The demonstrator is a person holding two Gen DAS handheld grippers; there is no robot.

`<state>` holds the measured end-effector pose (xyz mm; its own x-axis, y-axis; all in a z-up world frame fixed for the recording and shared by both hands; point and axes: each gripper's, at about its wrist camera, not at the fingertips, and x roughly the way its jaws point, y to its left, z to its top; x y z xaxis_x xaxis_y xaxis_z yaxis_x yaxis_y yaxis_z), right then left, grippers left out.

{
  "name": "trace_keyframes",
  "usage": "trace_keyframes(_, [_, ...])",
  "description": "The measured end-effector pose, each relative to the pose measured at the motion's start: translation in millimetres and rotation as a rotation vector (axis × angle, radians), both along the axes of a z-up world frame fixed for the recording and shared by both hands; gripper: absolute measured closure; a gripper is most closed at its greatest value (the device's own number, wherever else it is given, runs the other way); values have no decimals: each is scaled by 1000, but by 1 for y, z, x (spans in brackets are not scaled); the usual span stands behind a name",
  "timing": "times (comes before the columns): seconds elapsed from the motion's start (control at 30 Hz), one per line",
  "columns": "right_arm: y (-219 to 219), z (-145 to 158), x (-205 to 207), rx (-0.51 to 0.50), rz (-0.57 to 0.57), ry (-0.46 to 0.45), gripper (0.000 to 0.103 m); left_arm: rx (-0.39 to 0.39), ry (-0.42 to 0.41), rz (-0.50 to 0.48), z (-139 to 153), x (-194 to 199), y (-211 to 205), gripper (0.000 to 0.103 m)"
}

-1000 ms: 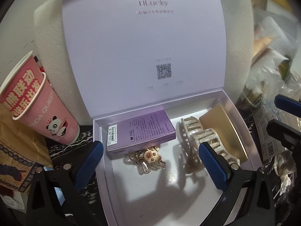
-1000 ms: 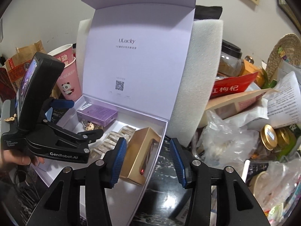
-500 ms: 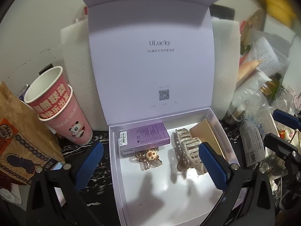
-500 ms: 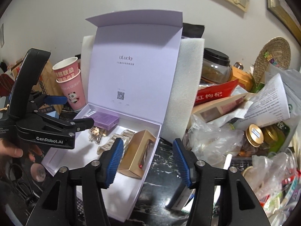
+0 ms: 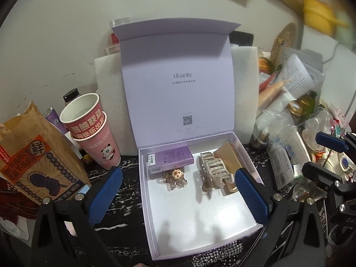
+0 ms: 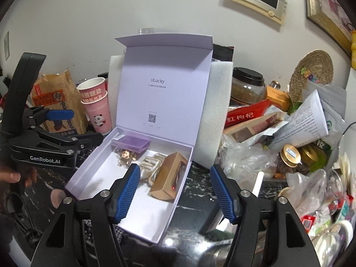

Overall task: Organize rigid objects
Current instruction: 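Withdraw both open tools from the box back over the table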

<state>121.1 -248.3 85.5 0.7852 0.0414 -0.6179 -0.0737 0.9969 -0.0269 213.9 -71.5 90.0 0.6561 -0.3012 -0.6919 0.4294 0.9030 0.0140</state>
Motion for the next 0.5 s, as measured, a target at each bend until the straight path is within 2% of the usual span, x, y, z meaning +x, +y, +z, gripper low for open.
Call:
trace_keyframes(0.27, [11,11,-36,0,18,-43,28,-21,-53,-11,18,-41,16,0])
trace_keyframes(0.5, [22,15,-63,4,39,-70,26,-24,-84,-5,22,-73,31,0])
